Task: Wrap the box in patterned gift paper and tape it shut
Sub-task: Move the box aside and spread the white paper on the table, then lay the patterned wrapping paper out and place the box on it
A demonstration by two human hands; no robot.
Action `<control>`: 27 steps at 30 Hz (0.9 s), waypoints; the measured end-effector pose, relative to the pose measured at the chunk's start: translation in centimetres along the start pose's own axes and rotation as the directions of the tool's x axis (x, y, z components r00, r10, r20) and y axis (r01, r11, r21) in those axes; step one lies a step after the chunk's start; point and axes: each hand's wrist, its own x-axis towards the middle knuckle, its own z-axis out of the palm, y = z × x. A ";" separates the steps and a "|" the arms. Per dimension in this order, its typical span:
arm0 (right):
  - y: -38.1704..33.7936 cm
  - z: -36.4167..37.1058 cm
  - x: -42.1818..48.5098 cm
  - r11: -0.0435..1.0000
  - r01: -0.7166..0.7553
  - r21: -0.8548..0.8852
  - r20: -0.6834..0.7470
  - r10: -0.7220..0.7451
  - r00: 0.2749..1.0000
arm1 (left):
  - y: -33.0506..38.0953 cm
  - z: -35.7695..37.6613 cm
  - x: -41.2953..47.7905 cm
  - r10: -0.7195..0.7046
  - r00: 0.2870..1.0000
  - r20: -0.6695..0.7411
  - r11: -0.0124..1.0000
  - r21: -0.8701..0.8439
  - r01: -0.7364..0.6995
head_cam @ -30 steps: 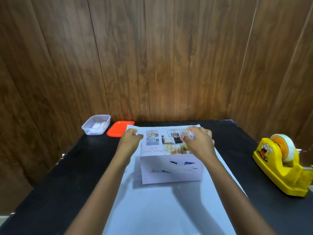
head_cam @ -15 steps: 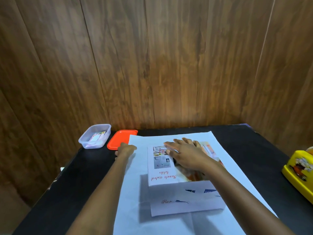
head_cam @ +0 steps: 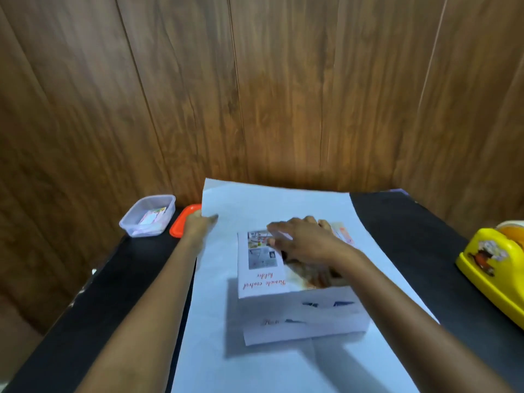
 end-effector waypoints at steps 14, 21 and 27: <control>1.5 0.2 -3.9 0.983 0.033 0.182 0.080 -0.048 0.996 | 2.5 -0.7 -2.5 0.084 0.996 0.025 0.993 -0.087 -0.082; 1.3 -3.6 -1.3 0.993 0.030 0.115 -0.384 0.017 0.923 | 4.8 -1.2 -6.6 0.198 0.966 0.164 0.963 -0.216 -0.161; 1.8 -7.2 2.6 0.995 -0.101 -0.020 -0.508 0.077 0.858 | 6.3 -2.6 -9.2 0.222 0.952 0.209 0.925 -0.352 -0.139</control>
